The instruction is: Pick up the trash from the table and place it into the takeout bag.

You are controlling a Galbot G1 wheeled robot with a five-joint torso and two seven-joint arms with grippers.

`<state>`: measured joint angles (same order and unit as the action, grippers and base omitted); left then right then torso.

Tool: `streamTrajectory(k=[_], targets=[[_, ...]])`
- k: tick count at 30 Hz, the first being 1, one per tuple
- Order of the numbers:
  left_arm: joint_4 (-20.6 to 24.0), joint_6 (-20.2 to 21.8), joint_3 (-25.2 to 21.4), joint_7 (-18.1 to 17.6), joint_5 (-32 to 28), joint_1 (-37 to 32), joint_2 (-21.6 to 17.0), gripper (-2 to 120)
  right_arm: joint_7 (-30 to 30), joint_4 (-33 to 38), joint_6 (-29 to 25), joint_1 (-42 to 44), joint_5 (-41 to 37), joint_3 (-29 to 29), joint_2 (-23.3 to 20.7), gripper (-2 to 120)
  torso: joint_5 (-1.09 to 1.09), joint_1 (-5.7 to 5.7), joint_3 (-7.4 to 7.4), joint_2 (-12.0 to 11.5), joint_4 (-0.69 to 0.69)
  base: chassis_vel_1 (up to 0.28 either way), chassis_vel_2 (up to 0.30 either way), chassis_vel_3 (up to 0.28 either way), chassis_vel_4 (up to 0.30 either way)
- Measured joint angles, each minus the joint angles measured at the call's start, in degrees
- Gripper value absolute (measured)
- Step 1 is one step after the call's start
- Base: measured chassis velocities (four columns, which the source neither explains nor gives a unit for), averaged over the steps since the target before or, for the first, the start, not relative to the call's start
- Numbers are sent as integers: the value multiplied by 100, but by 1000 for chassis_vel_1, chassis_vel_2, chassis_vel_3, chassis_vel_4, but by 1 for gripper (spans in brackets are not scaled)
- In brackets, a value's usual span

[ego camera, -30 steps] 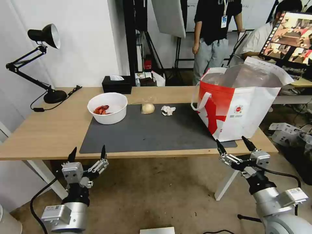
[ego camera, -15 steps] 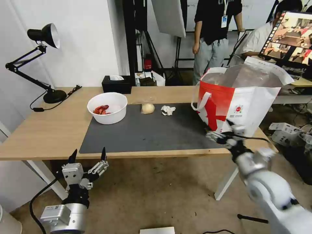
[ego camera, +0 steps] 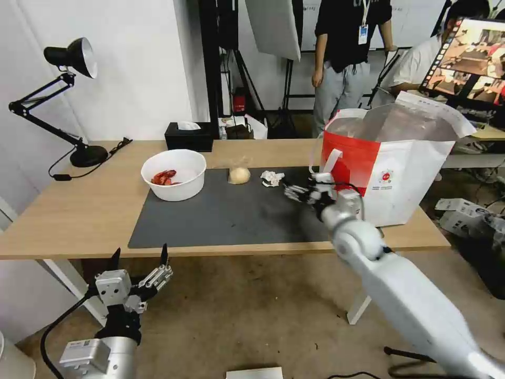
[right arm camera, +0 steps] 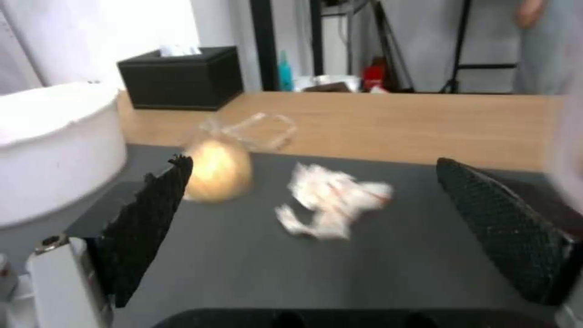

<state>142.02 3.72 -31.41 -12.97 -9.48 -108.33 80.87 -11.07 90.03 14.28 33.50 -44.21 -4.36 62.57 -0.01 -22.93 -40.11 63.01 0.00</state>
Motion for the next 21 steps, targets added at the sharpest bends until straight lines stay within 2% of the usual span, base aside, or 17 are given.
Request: streamTrajectory(k=[4,13,21], targets=[[34,2,-41,-5,0,-13,42,100,-416,-610,291,-631,-303,-345,447,100,0,0,0,1,1,0,0,0,0],[122,-8,-103,-7,-16,-17,59,100,-952,-1756,887,-1282,-483,-456,1073,100,1,0,0,0,-1,0,0,0,0],[127,-25,-137,-10,-44,13,69,100,-955,-2594,1170,-1737,-620,-445,1448,100,0,1,0,0,0,0,0,0,0]])
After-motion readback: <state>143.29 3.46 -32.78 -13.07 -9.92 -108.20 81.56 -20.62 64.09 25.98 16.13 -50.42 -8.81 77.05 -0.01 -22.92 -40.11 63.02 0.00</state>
